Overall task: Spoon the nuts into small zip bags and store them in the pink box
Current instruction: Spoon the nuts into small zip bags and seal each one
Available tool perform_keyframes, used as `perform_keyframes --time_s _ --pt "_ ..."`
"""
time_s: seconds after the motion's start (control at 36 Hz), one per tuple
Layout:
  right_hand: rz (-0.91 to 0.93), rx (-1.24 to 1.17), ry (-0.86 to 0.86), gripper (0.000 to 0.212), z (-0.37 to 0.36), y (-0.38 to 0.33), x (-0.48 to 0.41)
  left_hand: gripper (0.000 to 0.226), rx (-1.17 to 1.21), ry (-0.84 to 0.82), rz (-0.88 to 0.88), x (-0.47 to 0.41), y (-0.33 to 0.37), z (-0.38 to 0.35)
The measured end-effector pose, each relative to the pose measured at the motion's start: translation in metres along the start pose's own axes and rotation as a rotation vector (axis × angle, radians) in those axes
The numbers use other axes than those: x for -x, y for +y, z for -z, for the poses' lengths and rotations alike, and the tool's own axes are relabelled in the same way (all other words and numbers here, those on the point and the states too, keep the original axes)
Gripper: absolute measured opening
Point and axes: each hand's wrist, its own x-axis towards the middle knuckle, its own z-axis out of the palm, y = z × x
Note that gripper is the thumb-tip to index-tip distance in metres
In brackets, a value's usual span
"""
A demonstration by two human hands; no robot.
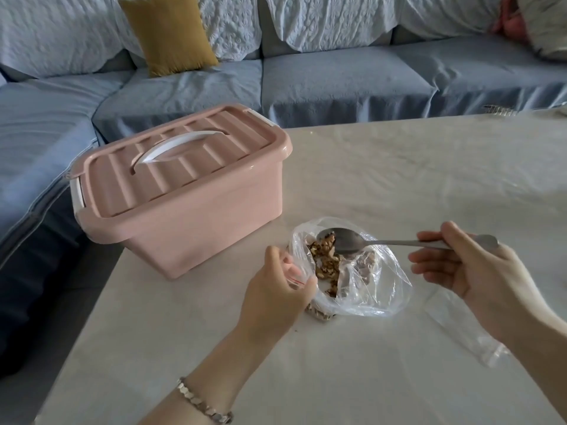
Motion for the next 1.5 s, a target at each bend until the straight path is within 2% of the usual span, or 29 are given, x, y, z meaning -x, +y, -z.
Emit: perform_keyframes --time_s 0.17,0.33,0.47,0.64,0.75,0.89,0.94,1.03,1.08,1.19,1.31,1.42,1.5 --pt "0.071 0.024 -0.034 0.031 -0.02 -0.015 0.008 0.037 -0.01 0.008 -0.025 -0.001 0.009 -0.007" --pt "0.181 0.105 -0.029 0.031 -0.039 0.001 0.026 0.039 0.069 0.087 -0.007 0.0 0.016 -0.009" --pt "0.386 0.256 -0.061 0.027 -0.043 0.012 0.043 0.039 0.143 0.124 0.041 -0.003 0.012 -0.008" --pt "0.693 0.588 -0.25 0.03 -0.036 0.009 0.047 0.035 0.102 0.146 0.022 -0.005 0.012 -0.005" --pt "0.815 0.681 -0.295 0.027 -0.032 -0.001 0.046 0.037 0.009 0.177 -0.095 -0.005 0.009 -0.004" --pt "0.781 0.764 -0.374 0.033 -0.036 0.005 0.043 0.042 -0.078 0.266 -0.372 -0.007 -0.003 -0.012" --pt "0.791 0.762 -0.371 0.033 -0.036 0.007 0.043 0.043 -0.09 0.287 -0.405 -0.007 -0.006 -0.013" --pt "0.75 0.627 -0.311 0.034 -0.033 0.002 0.045 0.045 -0.059 0.317 -0.356 -0.007 -0.015 -0.011" --pt "0.71 0.517 -0.238 0.032 -0.031 -0.002 0.044 0.044 -0.028 0.269 -0.295 -0.007 -0.023 -0.008" --pt "0.562 0.363 -0.073 0.029 -0.024 -0.003 0.038 0.039 0.027 0.172 0.041 -0.024 -0.048 0.005" --pt "0.436 0.338 0.007 0.025 -0.016 0.007 0.028 0.04 0.011 0.184 0.291 -0.05 -0.06 0.018" --pt "0.367 0.342 0.032 0.026 -0.013 0.016 0.023 0.043 -0.252 0.209 0.344 -0.073 -0.077 0.022" --pt "0.361 0.355 0.032 0.026 -0.012 0.021 0.022 0.044 -0.272 0.163 0.354 -0.083 -0.091 0.021"
